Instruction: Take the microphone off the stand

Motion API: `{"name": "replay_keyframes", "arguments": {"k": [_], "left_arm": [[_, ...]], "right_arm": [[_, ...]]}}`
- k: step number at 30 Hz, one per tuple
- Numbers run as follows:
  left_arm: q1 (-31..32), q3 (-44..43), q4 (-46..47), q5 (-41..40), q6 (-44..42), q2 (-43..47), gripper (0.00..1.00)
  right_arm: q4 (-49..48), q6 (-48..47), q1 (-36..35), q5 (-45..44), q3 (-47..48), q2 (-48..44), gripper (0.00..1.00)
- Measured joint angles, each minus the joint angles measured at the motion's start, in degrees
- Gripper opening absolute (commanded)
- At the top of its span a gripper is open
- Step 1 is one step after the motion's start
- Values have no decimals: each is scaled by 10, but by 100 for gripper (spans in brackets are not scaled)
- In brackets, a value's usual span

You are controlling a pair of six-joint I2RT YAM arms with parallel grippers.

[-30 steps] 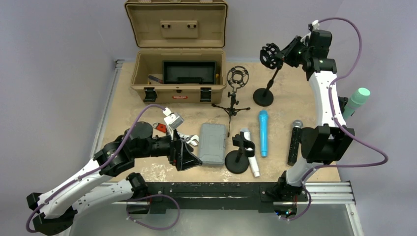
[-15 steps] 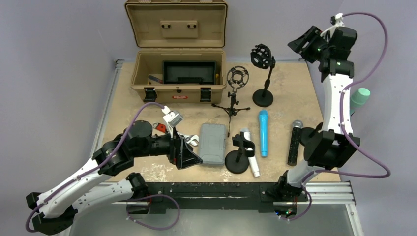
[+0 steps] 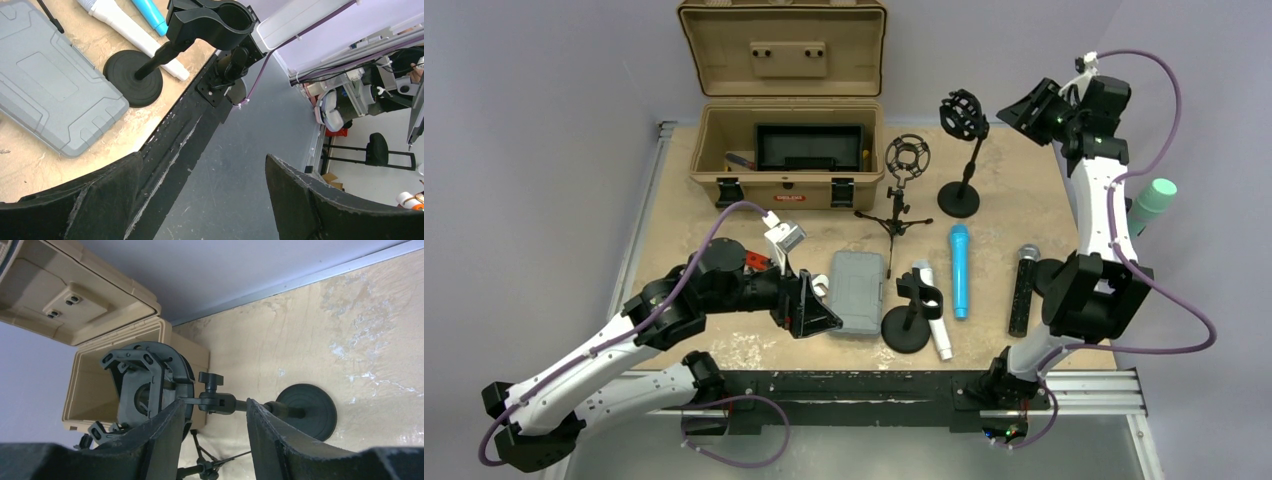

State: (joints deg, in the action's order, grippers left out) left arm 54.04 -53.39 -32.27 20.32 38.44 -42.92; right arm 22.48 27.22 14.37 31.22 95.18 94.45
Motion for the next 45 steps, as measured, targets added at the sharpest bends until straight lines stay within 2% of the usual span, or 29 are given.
{"name": "replay_keyframes", "arguments": {"k": [17,35,45], "left_arm": [[0,0,0,-2,1,0,90],[0,-1,-1,-22,0,17,90],[0,-44,-31,-55,-16,21,90]], "right_arm": [[-41,-3,-18,30,-34,16,47],[-85,-19,-28,-7,-59,31,45],[-104,-39,-31,-25,-123,-3,45]]}}
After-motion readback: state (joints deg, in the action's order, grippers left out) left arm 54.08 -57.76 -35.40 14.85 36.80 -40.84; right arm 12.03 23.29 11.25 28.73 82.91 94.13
